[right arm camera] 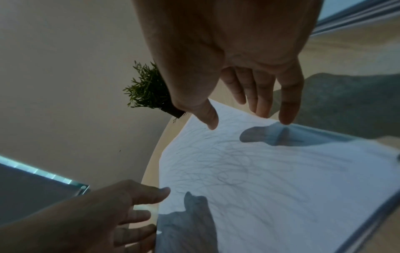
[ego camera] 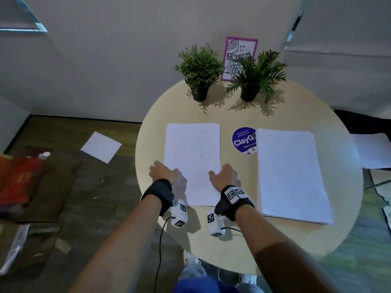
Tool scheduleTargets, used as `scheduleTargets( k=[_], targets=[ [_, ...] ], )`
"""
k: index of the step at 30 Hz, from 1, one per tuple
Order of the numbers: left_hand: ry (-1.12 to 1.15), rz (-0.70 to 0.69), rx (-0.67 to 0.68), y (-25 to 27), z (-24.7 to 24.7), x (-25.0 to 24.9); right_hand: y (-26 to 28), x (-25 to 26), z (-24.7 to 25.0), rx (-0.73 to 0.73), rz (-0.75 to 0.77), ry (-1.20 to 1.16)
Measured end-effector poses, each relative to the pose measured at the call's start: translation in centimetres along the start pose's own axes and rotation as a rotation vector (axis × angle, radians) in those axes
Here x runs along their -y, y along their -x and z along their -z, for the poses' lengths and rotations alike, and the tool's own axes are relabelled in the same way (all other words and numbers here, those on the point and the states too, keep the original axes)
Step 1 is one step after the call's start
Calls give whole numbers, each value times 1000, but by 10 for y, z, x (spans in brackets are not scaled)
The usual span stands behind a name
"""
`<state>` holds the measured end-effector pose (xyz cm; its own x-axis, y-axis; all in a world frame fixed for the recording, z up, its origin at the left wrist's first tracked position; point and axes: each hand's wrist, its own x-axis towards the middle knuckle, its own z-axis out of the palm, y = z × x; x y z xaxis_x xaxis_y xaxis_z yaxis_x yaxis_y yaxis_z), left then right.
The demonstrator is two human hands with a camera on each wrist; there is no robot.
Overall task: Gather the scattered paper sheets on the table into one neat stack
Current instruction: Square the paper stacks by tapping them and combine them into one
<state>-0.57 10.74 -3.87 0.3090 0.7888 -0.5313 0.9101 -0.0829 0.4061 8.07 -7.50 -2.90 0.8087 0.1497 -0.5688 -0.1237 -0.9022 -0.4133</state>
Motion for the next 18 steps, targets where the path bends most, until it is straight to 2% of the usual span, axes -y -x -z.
scheduleTargets(
  k=[5, 12, 18],
  targets=[
    [39, 67, 82, -3, -4, -5, 0, 15, -4, -31, -49, -22],
    [101, 133, 140, -10, 0, -5, -10, 8, -5, -44, -77, -51],
    [106, 145, 136, 7, -4, -17, -14, 3, -3, -16, -65, -27]
  ],
)
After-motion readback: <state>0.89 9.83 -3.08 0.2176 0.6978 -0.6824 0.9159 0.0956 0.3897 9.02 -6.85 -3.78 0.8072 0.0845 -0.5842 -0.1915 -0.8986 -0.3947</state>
